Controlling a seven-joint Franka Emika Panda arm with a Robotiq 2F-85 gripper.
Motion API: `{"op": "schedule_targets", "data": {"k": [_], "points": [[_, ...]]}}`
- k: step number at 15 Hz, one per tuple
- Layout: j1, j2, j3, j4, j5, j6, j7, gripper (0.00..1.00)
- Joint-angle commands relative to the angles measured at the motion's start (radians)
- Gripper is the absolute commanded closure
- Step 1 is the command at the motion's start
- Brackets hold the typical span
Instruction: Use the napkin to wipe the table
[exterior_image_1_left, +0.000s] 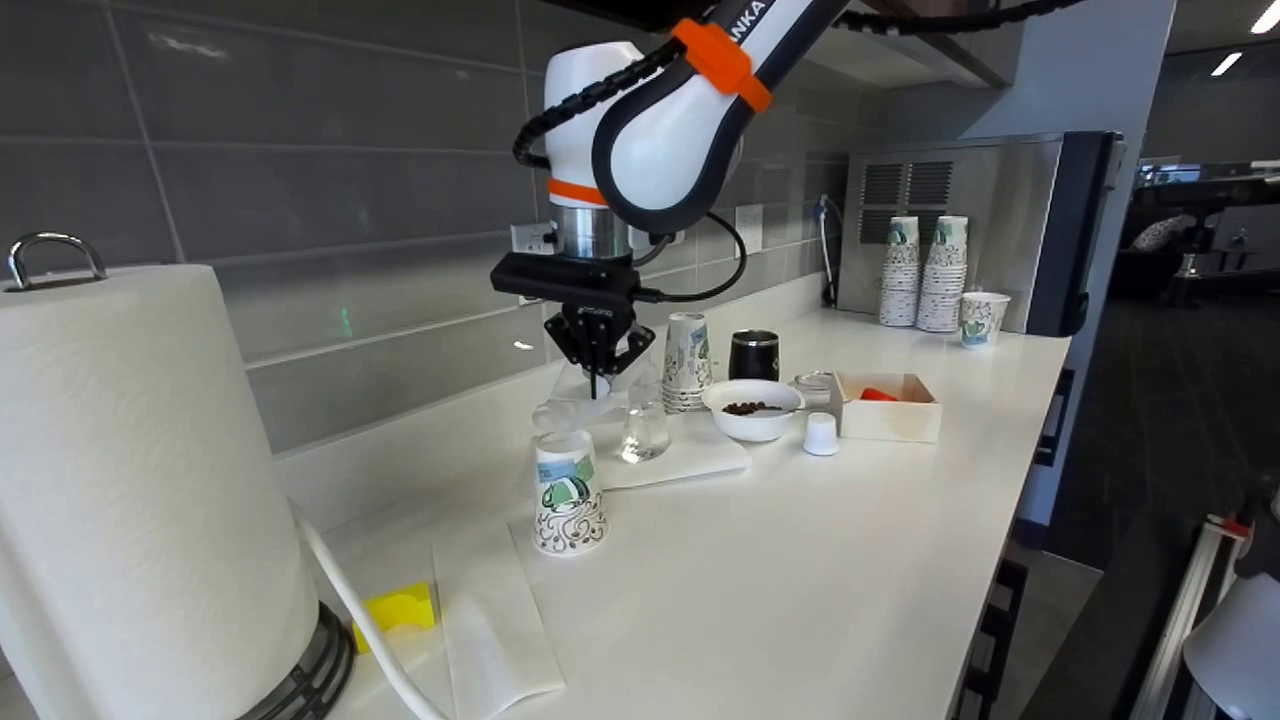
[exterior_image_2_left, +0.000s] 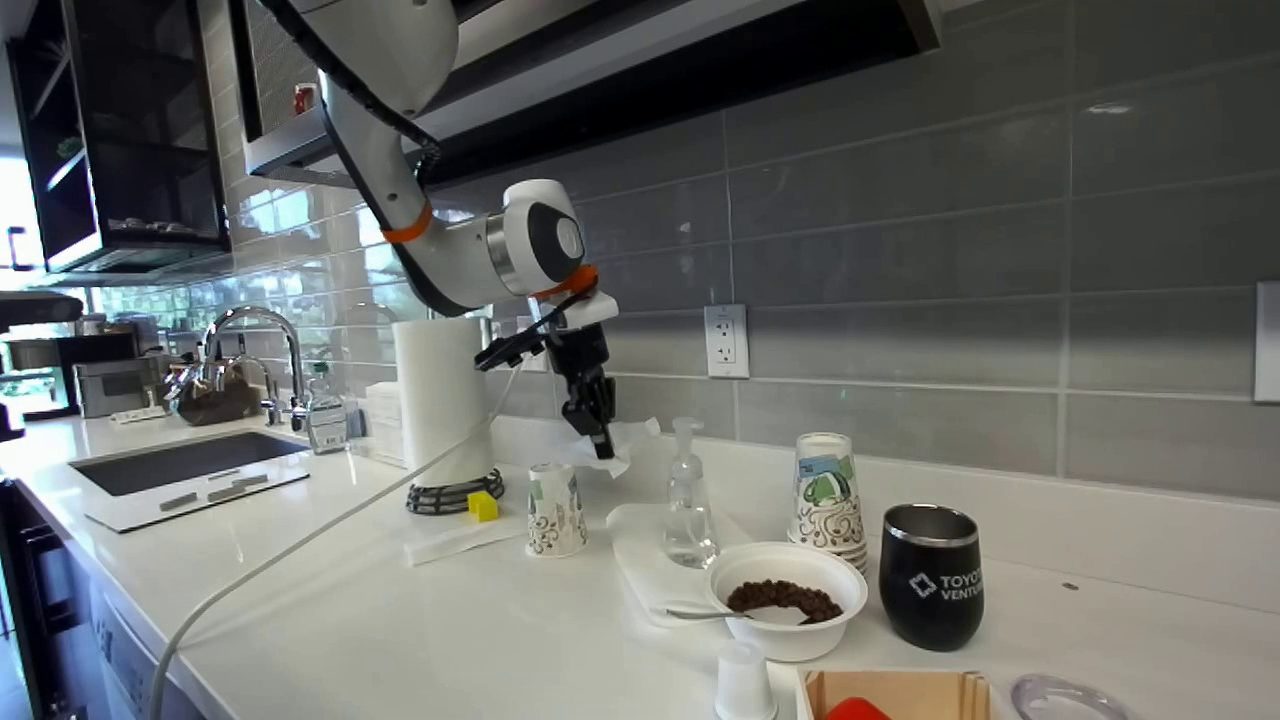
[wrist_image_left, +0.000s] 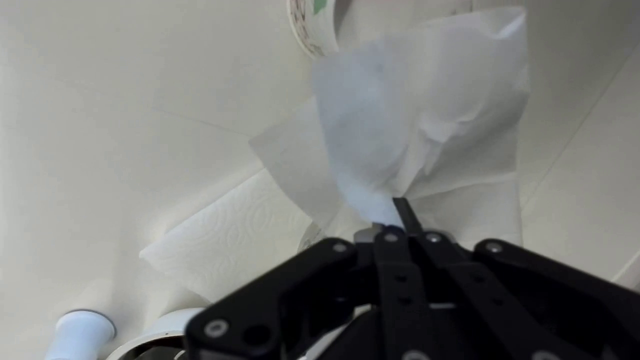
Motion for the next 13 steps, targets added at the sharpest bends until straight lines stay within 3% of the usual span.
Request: {"op": "schedule_targets", "data": {"k": [1,2,4,12,13], "points": [[0.021,0.017,-0.029,0.023,-0.063,-0.046,0.112,1.0],[0.021,0.018,-0.031,0.022,-0.069,-0.052,0.129,0.74],[0.019,0.021,-0.029,0.022,-0.072,-0.058,0.144,0.66],[0.022,0.009,-0.019,0.014,-0.068,-0.061,0.143,0.05],[0.025,0.008,-0.02,0.013,-0.073,-0.065,0.147,0.01]]}}
